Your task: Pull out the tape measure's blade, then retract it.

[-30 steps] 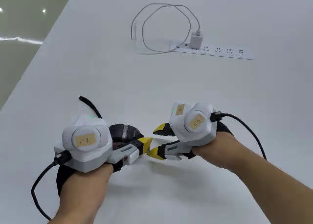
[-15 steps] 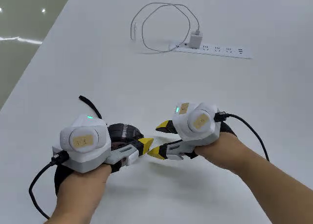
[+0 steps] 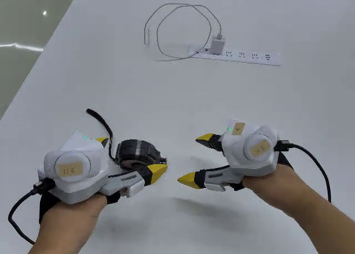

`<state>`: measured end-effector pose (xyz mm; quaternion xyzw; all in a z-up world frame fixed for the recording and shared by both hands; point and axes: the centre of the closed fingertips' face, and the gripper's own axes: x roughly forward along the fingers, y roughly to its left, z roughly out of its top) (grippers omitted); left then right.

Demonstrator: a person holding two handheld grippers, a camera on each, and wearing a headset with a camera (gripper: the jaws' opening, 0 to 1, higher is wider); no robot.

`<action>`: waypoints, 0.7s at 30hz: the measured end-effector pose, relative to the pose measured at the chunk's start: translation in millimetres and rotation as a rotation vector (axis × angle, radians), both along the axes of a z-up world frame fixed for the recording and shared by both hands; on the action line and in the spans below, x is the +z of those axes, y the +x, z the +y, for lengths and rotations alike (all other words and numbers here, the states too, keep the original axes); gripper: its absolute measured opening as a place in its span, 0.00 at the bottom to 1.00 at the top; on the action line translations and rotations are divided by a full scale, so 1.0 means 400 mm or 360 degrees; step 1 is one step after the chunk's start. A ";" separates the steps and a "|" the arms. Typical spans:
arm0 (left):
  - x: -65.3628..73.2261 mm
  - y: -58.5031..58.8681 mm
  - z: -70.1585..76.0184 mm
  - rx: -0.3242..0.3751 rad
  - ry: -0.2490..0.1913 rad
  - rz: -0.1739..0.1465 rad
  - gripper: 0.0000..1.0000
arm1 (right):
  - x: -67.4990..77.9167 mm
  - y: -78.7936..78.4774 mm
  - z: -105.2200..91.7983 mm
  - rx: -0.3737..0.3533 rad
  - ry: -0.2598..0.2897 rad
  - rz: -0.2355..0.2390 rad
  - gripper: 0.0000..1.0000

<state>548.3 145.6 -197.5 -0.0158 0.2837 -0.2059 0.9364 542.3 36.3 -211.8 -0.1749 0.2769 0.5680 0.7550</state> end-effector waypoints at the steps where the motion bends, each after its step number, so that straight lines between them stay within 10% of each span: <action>1: 0.003 -0.005 0.000 -0.0013 0.0005 -0.0005 0.90 | 0.005 -0.001 -0.008 -0.0015 0.0006 -0.0005 0.60; 21: 0.021 -0.075 0.040 -0.0222 0.0078 -0.0034 0.99 | 0.040 -0.038 -0.141 -0.0215 0.0028 -0.0015 0.83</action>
